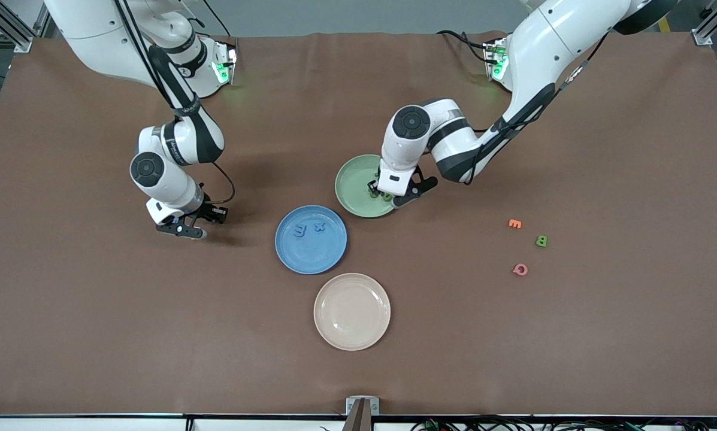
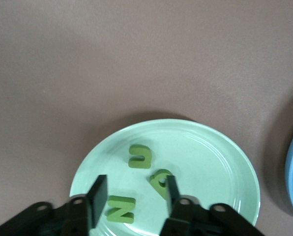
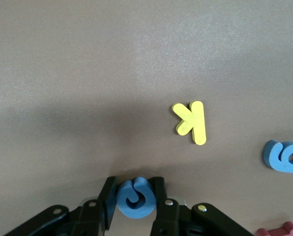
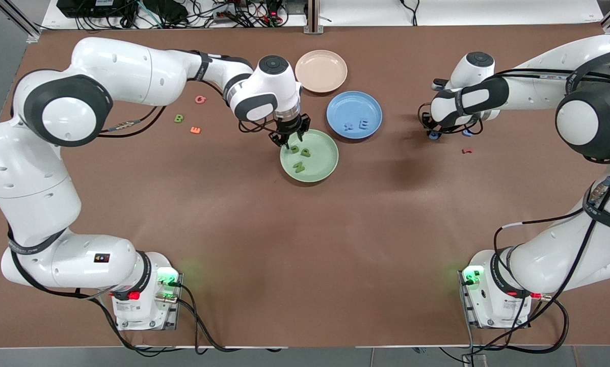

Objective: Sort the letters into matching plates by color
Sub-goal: 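Place the green u on its plate while the right gripper grasps blue 6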

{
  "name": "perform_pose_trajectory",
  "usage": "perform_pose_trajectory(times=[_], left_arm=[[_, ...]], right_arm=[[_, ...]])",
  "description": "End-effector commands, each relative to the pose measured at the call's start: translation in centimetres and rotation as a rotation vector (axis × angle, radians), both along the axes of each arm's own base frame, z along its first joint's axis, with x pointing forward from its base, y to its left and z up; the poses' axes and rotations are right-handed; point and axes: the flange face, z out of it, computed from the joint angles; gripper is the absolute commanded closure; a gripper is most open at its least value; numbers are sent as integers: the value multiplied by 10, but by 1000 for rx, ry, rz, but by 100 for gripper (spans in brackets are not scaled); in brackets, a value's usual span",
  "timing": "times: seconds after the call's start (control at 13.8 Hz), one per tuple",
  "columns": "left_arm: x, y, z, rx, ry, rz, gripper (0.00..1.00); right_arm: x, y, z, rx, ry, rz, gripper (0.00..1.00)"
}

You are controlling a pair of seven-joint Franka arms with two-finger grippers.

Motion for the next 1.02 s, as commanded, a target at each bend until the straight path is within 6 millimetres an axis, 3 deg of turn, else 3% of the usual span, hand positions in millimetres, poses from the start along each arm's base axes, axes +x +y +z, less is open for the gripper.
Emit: perform_pose_trajectory(times=[0.0, 0.22, 0.65, 0.94], left_arm=[[4, -9, 5, 3, -14, 46, 0], [21, 6, 17, 12, -38, 71, 0], [81, 78, 44, 51, -100, 24, 1], [114, 145, 46, 109, -84, -122, 5]], right_arm=[[-8, 0, 4, 0, 7, -6, 73], [-5, 19, 10, 8, -1, -34, 75], [24, 152, 63, 10, -2, -217, 75], [52, 231, 61, 43, -50, -333, 76]])
